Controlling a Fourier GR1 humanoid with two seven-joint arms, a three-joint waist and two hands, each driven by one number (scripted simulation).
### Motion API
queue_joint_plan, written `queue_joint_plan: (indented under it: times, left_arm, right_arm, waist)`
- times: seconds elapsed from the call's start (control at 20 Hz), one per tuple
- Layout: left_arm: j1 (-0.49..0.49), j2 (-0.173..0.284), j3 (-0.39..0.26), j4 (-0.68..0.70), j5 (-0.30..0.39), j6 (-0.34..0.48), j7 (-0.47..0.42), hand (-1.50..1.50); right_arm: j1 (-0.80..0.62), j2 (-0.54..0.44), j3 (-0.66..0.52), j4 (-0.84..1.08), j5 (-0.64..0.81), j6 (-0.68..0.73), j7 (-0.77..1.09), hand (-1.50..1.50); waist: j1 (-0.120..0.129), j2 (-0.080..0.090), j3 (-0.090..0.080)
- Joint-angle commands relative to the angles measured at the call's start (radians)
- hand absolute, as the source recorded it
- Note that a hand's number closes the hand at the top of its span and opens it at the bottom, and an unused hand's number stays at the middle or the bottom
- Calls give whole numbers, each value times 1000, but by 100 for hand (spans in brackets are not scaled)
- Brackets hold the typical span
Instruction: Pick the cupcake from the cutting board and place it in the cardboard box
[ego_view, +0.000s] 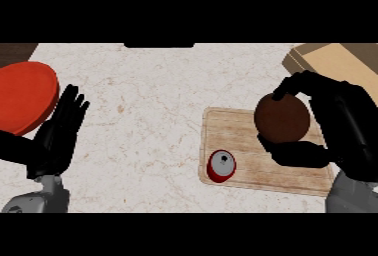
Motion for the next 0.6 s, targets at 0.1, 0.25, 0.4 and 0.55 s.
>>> queue_joint_plan:
  times: [0.1,0.25,0.4,0.55]
  left_arm:
    - [-10,-22,-29,-16,-33,31,23,0]
    - [-101,4,27,84,-3,18,8,0]
    - [3,-28,-33,-32,-24,21,27,0]
    - [24,0,0,-7,13,-28,-8,0]
  right_arm:
    - [-148,-76,-235,59,-95,50,69,150]
    - [-163,-152,-314,209,-133,13,-17,150]
    - [-198,-207,-323,366,-92,-61,-72,150]
    - [-210,-272,-395,495,-108,-147,-177,150]
  waist:
    - [2,0,0]
    - [0,4,0]
    - [10,2,1]
    - [14,4,1]
